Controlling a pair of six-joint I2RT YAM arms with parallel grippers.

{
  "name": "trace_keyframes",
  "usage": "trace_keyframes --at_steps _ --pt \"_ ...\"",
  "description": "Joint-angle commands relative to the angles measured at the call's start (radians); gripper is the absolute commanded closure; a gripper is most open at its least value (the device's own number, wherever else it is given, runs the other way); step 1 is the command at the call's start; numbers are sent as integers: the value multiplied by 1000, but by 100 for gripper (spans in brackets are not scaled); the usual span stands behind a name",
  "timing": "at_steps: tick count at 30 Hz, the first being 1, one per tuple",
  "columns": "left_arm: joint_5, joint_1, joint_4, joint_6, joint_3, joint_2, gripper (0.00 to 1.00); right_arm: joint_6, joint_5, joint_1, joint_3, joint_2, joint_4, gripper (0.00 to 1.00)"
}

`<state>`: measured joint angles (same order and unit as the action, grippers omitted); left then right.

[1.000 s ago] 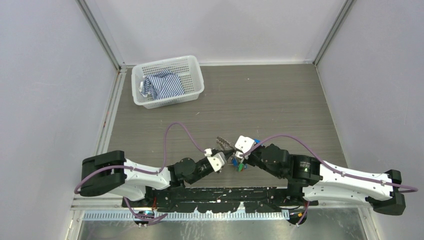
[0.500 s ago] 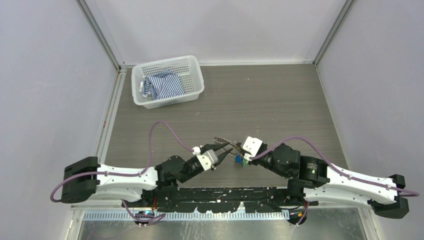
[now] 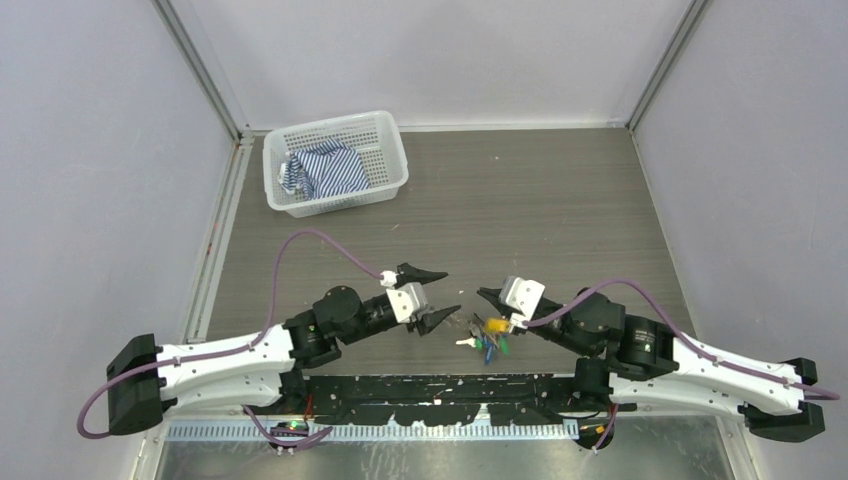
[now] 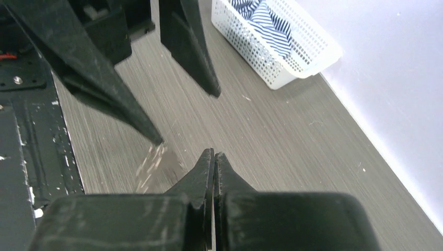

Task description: Remove the keys from the keyring

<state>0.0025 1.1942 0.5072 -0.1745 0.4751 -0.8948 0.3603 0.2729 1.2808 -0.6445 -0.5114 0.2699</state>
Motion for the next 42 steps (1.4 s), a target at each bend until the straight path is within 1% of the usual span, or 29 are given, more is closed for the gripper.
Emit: trace_keyframes --at_steps 1,3,5,7,8,9,11,12,13,15,17,18,20,24,27,32,35,37,40,42 --pt "181 -30 12 58 39 -30 35 -18 -35 1 -63 31 -23 99" --pt "199 -49 30 80 49 -62 35 -18 -12 0 -63 23 -13 99" --pt "184 -61 40 101 47 -97 36 -35 24 0 -64 -1 13 99" --pt "189 -64 108 161 21 -127 37 -145 162 0 -77 -41 41 99" --pt "200 -64 139 224 9 -147 39 -215 225 -1 -93 -69 76 99" --pt "205 -64 152 263 -6 -164 39 -273 229 -1 -108 -93 128 99" --pt "176 -61 162 346 -40 -196 39 -457 227 -2 -119 -129 207 99" --pt "169 -47 164 362 -58 -211 37 -543 244 -2 -125 -143 252 99" --pt "93 -13 163 367 -74 -224 36 -621 260 -3 -136 -157 302 96" --pt "-30 45 143 373 -101 -244 36 -749 269 -2 -150 -169 393 83" --pt "-179 76 137 408 -130 -246 37 -863 229 -1 -135 -189 446 76" --pt "-213 79 130 421 -139 -237 37 -933 191 -2 -120 -214 461 73" --pt "-301 97 99 445 -144 -218 37 -1083 133 -2 -101 -280 471 71" --pt "-354 112 18 474 -120 -223 38 -1325 79 13 -97 -422 482 71" --pt "-373 126 37 504 -139 -220 38 -1464 101 79 -76 -466 471 72" --pt "-386 135 -12 525 -156 -161 39 -1697 162 178 -55 -516 494 74" --pt "-387 139 -74 547 -163 -98 39 -1855 232 267 -63 -556 527 71" --pt "-389 146 -130 562 -163 -55 40 -1957 262 317 -91 -615 589 68" --pt "-390 159 -183 567 -169 10 40 -2070 275 367 -122 -691 639 62" --pt "-393 165 -229 570 -165 52 40 -2160 289 390 -114 -704 659 61"
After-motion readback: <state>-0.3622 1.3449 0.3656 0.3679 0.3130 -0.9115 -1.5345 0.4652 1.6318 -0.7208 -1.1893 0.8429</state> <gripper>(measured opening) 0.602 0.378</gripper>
